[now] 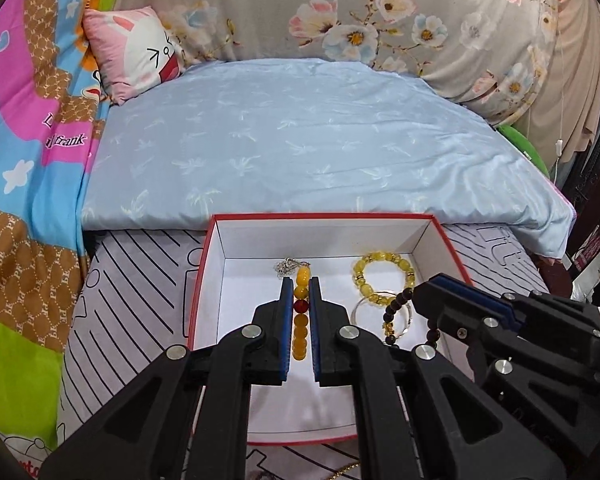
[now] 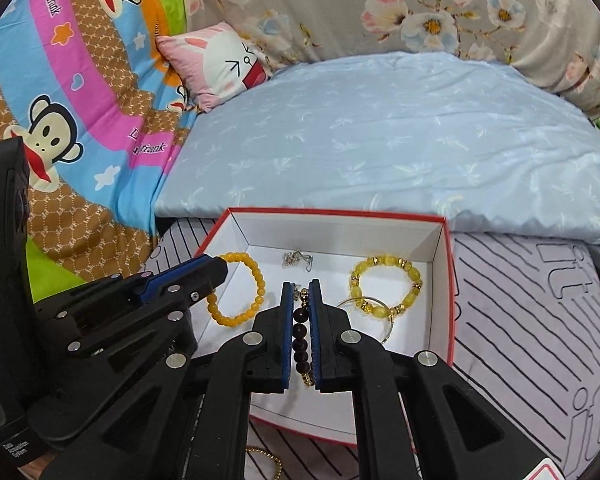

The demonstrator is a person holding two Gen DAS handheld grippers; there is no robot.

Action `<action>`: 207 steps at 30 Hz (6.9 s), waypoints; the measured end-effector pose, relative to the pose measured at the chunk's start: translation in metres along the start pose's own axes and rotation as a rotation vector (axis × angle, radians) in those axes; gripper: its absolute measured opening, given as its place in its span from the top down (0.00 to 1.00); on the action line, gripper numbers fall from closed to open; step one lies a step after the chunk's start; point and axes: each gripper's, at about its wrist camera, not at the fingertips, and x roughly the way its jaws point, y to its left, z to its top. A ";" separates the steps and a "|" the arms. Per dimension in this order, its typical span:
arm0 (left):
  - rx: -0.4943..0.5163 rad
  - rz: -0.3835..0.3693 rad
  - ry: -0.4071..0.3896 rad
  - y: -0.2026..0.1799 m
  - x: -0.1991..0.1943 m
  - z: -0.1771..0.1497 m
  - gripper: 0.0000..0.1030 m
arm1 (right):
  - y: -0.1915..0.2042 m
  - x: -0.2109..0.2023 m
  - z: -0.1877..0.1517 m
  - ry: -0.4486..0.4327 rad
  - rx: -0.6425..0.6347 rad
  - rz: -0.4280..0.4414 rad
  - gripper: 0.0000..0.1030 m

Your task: Organize jewelry

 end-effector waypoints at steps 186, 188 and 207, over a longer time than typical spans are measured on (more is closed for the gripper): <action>-0.034 -0.081 -0.043 0.005 -0.122 -0.050 0.90 | 0.000 -0.144 -0.050 -0.135 -0.002 -0.064 1.00; -0.036 -0.083 -0.039 0.005 -0.119 -0.048 0.90 | -0.003 -0.141 -0.053 -0.117 -0.011 -0.062 1.00; -0.034 -0.104 0.076 -0.007 -0.106 -0.103 0.89 | -0.033 -0.085 -0.201 0.203 0.040 -0.108 0.76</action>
